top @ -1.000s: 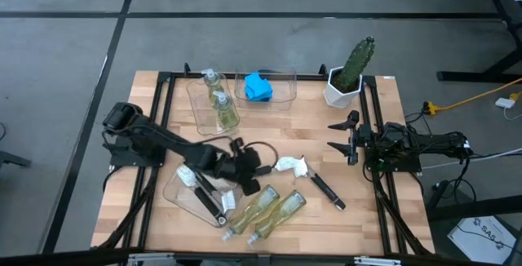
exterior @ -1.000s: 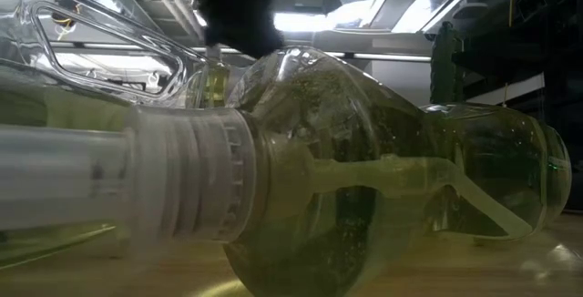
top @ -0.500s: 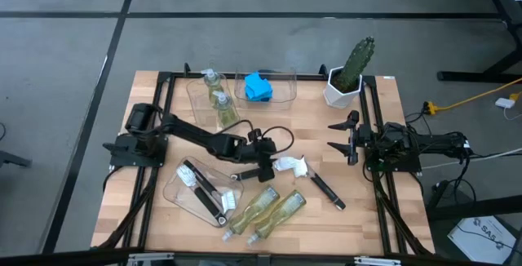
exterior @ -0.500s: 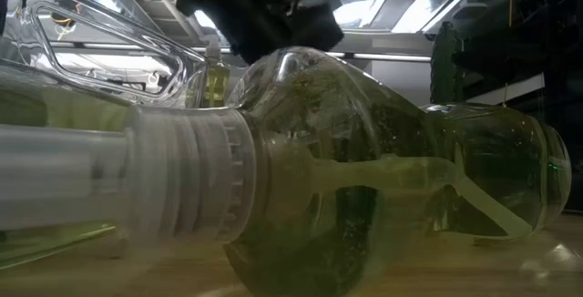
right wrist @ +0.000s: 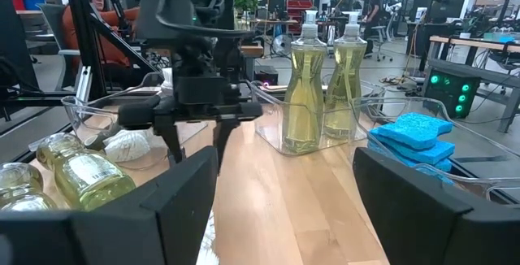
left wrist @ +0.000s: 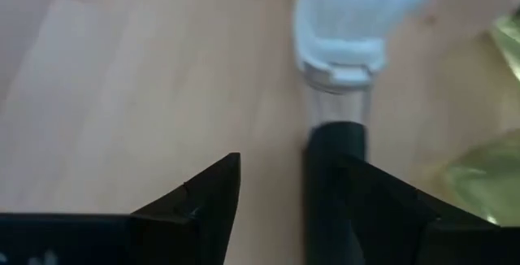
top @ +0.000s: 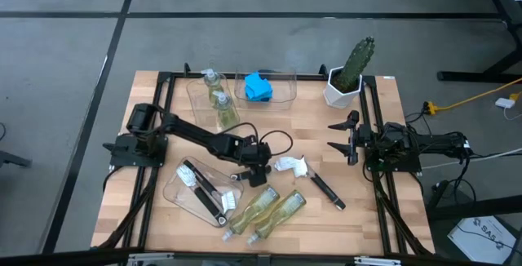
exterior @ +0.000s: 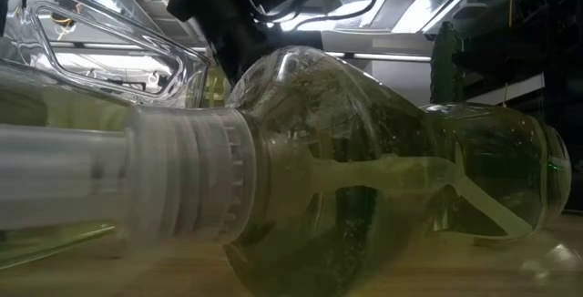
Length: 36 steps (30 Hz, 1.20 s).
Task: Pick & Place Kitchen Sink Supplies
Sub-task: Put the dish brush into the bottom transparent bin
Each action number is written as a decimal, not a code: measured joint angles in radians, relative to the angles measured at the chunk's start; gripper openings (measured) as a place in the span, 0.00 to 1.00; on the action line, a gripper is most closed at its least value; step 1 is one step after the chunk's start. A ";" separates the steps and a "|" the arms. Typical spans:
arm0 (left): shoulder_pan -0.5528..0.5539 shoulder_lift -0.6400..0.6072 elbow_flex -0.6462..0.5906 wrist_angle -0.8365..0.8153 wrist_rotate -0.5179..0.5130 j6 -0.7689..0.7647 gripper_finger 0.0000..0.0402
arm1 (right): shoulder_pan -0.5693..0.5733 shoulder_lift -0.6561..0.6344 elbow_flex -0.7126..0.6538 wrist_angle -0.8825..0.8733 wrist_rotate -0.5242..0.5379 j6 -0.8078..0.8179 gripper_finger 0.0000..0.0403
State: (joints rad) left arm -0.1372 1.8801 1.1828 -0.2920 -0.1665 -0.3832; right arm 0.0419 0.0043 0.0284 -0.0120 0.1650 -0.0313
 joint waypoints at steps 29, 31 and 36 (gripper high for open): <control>-0.051 0.089 -0.001 0.002 -0.070 -0.079 0.29 | 0.000 0.000 0.000 0.000 0.000 0.000 0.71; -0.060 0.085 -0.002 -0.005 -0.123 -0.099 0.29 | 0.000 0.000 0.000 0.000 0.000 0.000 0.71; -0.101 0.031 -0.003 -0.016 -0.254 -0.120 0.29 | 0.000 0.000 0.000 0.000 0.000 0.000 0.71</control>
State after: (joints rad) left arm -0.2378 1.9115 1.1801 -0.3077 -0.4203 -0.5036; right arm 0.0420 0.0040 0.0284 -0.0120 0.1650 -0.0313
